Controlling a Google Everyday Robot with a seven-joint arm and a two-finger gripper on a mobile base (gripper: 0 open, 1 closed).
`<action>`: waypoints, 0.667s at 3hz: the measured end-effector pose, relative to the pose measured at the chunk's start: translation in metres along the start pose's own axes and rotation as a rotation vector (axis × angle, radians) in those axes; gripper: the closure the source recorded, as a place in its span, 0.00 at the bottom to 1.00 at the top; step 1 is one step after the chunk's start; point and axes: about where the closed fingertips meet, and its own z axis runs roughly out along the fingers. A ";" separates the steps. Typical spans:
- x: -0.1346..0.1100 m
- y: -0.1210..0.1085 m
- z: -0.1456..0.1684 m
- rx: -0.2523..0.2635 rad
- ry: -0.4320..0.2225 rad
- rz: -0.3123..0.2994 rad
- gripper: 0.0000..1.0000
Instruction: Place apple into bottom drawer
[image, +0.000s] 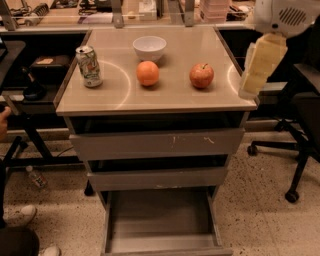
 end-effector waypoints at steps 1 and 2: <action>-0.028 -0.045 0.003 0.039 0.035 -0.046 0.00; -0.044 -0.077 0.012 0.062 0.035 -0.079 0.00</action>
Offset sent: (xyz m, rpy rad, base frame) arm 0.1123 0.0220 0.0243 -0.1176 -0.0141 0.0767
